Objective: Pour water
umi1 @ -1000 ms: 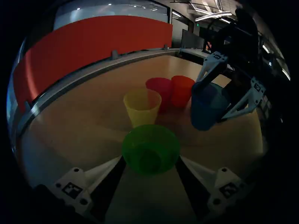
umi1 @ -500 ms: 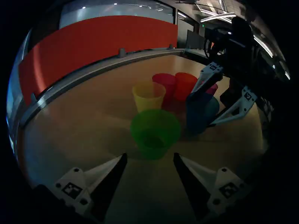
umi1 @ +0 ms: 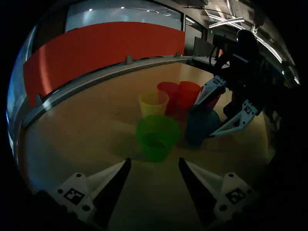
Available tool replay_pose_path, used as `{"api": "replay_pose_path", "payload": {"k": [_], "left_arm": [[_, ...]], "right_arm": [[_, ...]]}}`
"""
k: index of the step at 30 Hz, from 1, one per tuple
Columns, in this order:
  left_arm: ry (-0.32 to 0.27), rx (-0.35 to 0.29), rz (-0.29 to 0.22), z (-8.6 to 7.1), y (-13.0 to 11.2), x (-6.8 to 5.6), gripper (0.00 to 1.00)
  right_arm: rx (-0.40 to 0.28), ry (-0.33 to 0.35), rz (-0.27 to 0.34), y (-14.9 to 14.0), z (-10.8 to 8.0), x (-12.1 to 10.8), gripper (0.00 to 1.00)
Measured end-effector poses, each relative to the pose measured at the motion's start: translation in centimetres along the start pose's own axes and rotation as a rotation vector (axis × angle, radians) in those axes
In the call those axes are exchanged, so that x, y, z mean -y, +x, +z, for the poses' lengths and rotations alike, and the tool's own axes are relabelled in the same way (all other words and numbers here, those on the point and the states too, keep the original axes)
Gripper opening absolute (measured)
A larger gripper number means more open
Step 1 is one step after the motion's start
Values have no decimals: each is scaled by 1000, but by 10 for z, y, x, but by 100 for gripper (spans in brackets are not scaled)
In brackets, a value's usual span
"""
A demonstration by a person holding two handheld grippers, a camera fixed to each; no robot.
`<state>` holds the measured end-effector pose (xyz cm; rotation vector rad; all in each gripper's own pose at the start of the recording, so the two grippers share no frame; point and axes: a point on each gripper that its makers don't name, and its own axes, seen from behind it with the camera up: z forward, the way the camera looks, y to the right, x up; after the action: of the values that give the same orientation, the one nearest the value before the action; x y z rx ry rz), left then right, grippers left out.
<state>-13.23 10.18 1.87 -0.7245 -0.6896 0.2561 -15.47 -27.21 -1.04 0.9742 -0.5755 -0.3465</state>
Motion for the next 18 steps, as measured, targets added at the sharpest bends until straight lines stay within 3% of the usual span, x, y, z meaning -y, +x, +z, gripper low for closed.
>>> {"api": "replay_pose_path", "payload": {"k": [4, 8, 18], "left_arm": [[6, -5, 7, -3, 0, -2, 92], [13, -13, 6, -7, 1, -4, 92], [41, -69, -17, -27, 9, -5, 92]], "right_arm": [[1, -8, 0, -2, -2, 0, 92], [12, -21, -2, -5, -3, -1, 100], [-30, -43, 0, 8, -20, 4, 100]]}}
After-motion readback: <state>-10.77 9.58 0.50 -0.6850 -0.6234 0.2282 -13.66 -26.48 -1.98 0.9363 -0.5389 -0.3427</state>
